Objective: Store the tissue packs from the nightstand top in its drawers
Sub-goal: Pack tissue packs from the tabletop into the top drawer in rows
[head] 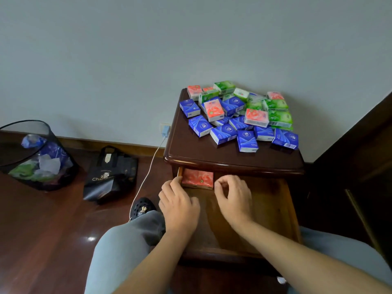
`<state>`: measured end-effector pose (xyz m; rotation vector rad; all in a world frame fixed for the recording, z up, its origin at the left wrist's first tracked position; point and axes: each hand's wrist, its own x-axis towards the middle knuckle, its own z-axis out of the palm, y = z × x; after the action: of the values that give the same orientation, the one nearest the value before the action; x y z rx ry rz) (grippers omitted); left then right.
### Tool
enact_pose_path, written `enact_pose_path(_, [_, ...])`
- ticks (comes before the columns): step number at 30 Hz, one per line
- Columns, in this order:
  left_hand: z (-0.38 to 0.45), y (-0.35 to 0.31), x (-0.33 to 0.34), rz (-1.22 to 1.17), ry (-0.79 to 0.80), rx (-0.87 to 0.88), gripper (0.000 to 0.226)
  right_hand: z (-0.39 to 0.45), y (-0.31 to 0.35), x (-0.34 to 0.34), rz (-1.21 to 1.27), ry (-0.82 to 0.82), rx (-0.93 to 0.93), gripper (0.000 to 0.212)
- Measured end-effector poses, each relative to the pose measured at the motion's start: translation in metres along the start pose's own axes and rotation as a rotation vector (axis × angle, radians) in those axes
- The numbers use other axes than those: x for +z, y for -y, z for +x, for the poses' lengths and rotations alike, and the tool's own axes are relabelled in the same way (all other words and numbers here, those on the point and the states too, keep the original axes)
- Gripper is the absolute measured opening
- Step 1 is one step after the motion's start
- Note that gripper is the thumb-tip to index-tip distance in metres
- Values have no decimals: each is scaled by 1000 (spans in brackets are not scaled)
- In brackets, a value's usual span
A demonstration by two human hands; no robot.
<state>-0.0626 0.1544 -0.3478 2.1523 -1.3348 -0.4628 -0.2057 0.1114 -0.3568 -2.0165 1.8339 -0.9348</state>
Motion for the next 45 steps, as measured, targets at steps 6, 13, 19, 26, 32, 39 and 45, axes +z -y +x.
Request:
enact_pose_path(6, [8, -34, -11, -19, -4, 78, 57, 71, 0, -48, -154, -16, -36, 37])
enact_pose_path(13, [22, -58, -18, -14, 136, 263, 55, 75, -43, -69, -394, 167, -52, 58])
enact_pose_path(19, [54, -84, -15, 32, 222, 344, 66, 81, -59, -78, 45, 36, 100, 22])
enact_pose_path(26, [93, -129, 4, 224, 174, 481, 77, 82, -70, -78, 191, 44, 178, 35])
enact_pose_path(32, [113, -130, 24, 444, 210, 487, 71, 84, -72, -79, 202, 77, 212, 49])
enact_pose_path(39, [90, -121, 16, 443, 117, 515, 52, 86, -65, -82, 245, 124, 238, 61])
enact_pose_path(45, [53, -79, -3, 304, 3, 383, 82, 78, -52, -102, 17, 382, 131, 85])
